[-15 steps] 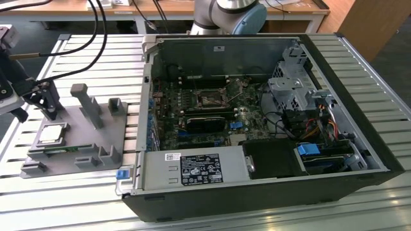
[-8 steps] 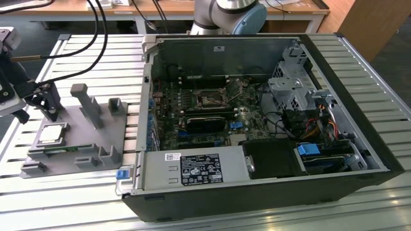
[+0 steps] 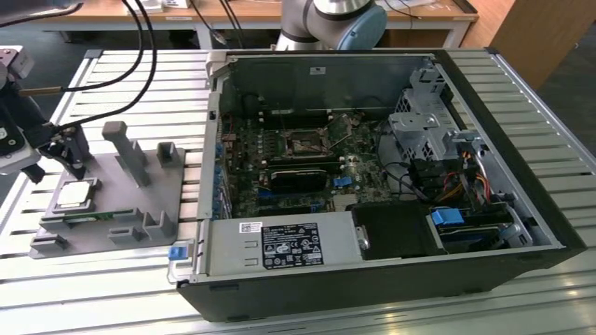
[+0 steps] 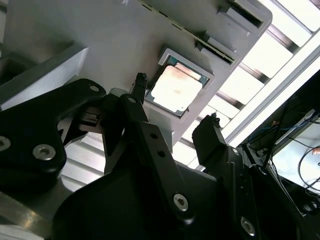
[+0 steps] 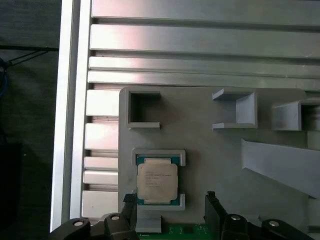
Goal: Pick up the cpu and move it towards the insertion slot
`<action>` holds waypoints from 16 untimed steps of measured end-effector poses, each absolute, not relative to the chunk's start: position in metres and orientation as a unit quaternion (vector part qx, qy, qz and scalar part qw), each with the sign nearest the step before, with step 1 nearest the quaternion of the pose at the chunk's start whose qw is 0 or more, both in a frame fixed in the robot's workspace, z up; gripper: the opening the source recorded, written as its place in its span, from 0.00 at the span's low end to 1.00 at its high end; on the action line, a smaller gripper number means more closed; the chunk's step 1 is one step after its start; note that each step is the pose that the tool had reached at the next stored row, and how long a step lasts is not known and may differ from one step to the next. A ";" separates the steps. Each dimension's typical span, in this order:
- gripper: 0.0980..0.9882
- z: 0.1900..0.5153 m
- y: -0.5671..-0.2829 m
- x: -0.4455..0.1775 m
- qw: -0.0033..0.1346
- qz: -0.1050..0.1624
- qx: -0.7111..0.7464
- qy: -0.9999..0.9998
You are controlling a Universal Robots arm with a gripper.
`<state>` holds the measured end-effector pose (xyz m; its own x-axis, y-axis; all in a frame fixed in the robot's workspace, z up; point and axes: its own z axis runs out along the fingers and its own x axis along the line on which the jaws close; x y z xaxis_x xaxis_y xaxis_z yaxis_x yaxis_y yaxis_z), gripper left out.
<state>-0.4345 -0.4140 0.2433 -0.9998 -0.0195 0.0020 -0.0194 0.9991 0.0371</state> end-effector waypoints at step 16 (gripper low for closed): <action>0.62 0.229 -0.416 -0.437 0.001 -0.019 0.010 -1.000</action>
